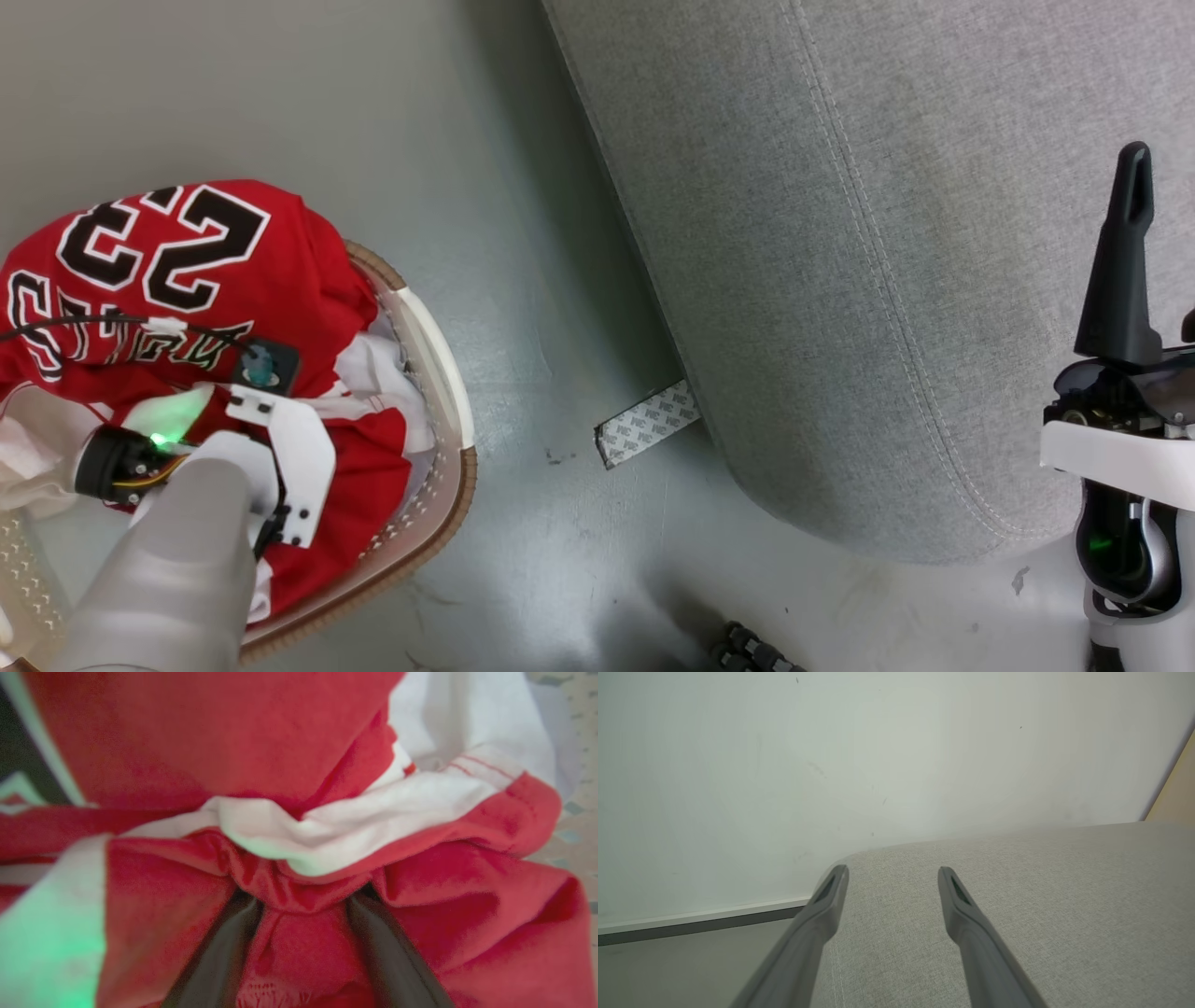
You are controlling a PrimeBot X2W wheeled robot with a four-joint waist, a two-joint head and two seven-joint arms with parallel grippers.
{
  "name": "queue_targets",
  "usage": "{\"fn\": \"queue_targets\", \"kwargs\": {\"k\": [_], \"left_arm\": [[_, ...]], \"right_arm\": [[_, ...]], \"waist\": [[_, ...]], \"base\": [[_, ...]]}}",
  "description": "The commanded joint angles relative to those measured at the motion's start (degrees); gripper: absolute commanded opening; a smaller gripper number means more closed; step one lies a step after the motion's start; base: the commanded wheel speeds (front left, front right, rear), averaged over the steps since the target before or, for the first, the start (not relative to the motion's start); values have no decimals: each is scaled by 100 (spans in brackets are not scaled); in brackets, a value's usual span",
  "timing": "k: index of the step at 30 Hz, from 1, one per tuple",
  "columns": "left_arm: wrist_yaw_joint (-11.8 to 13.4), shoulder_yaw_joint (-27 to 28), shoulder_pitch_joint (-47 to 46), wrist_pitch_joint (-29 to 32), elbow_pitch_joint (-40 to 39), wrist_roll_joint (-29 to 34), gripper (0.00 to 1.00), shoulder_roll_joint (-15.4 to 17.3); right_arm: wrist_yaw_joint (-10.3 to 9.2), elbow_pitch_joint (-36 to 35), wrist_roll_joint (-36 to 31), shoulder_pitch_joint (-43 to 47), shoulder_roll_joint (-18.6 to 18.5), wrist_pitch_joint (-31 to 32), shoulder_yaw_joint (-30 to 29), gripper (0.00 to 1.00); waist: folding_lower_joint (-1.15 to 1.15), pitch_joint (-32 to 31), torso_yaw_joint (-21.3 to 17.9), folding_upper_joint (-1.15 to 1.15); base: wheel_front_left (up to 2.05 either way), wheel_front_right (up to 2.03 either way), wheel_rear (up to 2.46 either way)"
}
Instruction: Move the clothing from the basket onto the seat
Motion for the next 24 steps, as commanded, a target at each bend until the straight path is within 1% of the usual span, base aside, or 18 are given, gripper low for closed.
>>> {"fn": "queue_targets", "kwargs": {"k": [1, 7, 9, 15, 20, 24], "left_arm": [[-8, -1, -7, -56, 38, -16, 0, 74], [-47, 63, 157, -309, 34, -190, 0, 134], [-67, 75, 224, -435, 31, -252, 0, 16], [-165, 153, 495, -843, 35, -538, 0, -379], [-297, 200, 725, -1431, -12, -794, 0, -736], [-368, 91, 920, -1800, -32, -926, 0, -907]], "right_arm": [[17, -31, 20, -78, 18, 3, 15, 100], [17, 101, 29, -159, 20, 3, 181, 100], [17, 117, -18, -138, -5, 3, 206, 100], [17, 128, -120, 90, -276, 3, 211, 100], [17, 260, -74, 380, -628, 3, 462, 100], [17, 424, -52, 615, -821, 3, 678, 100]], "waist": [[-1, 5, 2, 0], [-1, -206, -60, 0], [-1, -391, 9, 0], [-1, -1153, 378, 0], [-1, -1889, 780, 0], [-1, -2441, 1078, 0]], "base": [[0, 0, 0], [0, 0, 0], [0, 0, 0], [0, 0, 0], [0, 0, 0], [0, 0, 0]]}}
